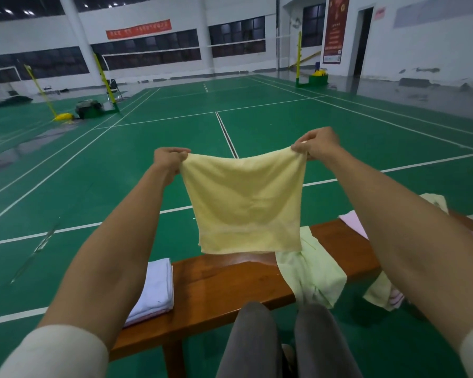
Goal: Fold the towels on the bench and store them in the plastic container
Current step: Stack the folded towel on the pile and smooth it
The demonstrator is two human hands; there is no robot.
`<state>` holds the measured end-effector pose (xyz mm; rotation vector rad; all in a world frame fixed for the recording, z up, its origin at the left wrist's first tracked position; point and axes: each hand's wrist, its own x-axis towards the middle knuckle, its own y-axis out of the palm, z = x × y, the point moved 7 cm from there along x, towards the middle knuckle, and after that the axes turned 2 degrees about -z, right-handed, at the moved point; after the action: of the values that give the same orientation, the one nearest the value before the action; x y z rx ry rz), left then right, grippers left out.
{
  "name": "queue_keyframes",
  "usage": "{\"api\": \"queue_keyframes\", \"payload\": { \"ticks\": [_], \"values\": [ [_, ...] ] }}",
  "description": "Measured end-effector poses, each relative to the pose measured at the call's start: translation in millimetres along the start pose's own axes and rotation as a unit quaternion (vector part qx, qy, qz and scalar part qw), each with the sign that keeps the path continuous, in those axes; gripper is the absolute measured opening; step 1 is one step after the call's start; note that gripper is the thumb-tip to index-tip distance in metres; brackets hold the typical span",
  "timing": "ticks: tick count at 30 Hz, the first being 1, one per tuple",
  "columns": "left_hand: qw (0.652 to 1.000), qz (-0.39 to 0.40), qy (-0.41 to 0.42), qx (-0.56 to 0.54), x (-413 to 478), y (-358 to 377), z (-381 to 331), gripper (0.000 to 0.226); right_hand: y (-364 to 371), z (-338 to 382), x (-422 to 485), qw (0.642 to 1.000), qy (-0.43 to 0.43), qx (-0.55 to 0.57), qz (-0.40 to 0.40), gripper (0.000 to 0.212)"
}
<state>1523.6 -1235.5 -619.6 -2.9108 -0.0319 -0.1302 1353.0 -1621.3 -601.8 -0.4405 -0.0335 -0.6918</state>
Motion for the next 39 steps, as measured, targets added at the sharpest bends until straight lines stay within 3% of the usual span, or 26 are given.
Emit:
{"api": "queue_keyframes", "payload": {
  "ticks": [3,6,10,12,15,21,28,32,34,37,39],
  "values": [
    [0.997,0.030,-0.061,-0.025,0.9,3.3,7.3,0.022,-0.8,-7.9,1.1,0.992,0.004,-0.119,0.047,0.022],
    [0.990,0.096,-0.091,-0.040,-2.0,9.7,7.1,0.023,-0.1,-11.3,1.2,0.974,-0.005,-0.218,0.068,0.016],
    [0.985,0.158,-0.068,-0.015,-1.5,21.0,4.4,0.031,-0.3,-14.5,4.8,0.958,-0.020,-0.281,0.054,0.013],
    [0.987,0.135,-0.018,0.088,3.4,20.7,3.4,0.034,-1.0,-13.9,6.4,0.949,-0.034,-0.312,0.037,0.013],
    [0.962,0.078,0.085,0.246,6.4,20.6,-1.8,0.034,1.1,-11.4,8.3,0.947,-0.045,-0.316,0.033,0.004],
    [0.910,0.017,0.198,0.365,5.3,20.4,-3.9,0.026,3.6,-6.0,10.2,0.953,-0.049,-0.297,0.034,0.009],
    [0.875,-0.020,0.202,0.440,0.2,15.8,8.3,0.028,3.0,-6.0,9.2,0.957,-0.037,-0.288,0.014,0.020],
    [0.852,-0.034,0.179,0.491,-2.3,10.3,14.1,0.023,12.3,-3.1,3.2,0.951,-0.045,-0.307,-0.003,0.011],
    [0.878,-0.044,0.145,0.454,1.0,8.4,18.2,0.026,23.1,-4.0,4.9,0.965,-0.025,-0.261,0.001,0.016],
    [0.958,-0.051,0.071,0.272,6.8,6.6,26.0,0.025,44.1,-8.6,7.0,0.987,0.057,-0.148,0.028,0.015],
    [0.986,-0.050,0.019,0.159,9.3,5.3,31.1,0.020,53.3,-13.2,10.6,0.992,0.105,-0.069,0.019,0.017]
  ]
}}
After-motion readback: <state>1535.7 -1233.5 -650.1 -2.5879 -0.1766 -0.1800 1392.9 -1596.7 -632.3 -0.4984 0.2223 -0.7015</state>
